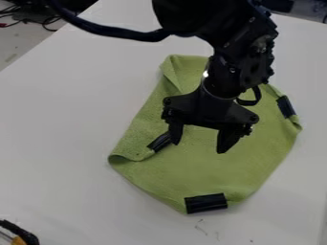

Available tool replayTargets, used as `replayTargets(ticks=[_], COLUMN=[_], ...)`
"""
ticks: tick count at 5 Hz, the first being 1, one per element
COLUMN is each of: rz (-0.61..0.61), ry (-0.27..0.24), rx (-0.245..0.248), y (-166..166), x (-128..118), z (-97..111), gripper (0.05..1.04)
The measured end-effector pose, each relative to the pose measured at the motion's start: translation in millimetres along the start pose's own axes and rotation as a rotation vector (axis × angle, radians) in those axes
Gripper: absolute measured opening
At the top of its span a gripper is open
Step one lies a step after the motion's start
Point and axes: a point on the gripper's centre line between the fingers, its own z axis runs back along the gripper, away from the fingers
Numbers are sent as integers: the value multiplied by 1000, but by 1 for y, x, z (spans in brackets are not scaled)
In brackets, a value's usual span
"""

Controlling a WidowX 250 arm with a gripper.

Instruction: Unfold the cloth from the middle to the left

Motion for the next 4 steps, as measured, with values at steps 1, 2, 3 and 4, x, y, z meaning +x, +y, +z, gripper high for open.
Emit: replayTargets(ticks=[1,2,3,4], rz=[-12,-9,-34,-39], ry=[19,7,-11,-9], rx=[13,-15,-55,-70], y=[0,16,22,39], x=[-4,9,19,30], z=[-7,-24,-40,-59], gripper=[1000,1000,1000,1000])
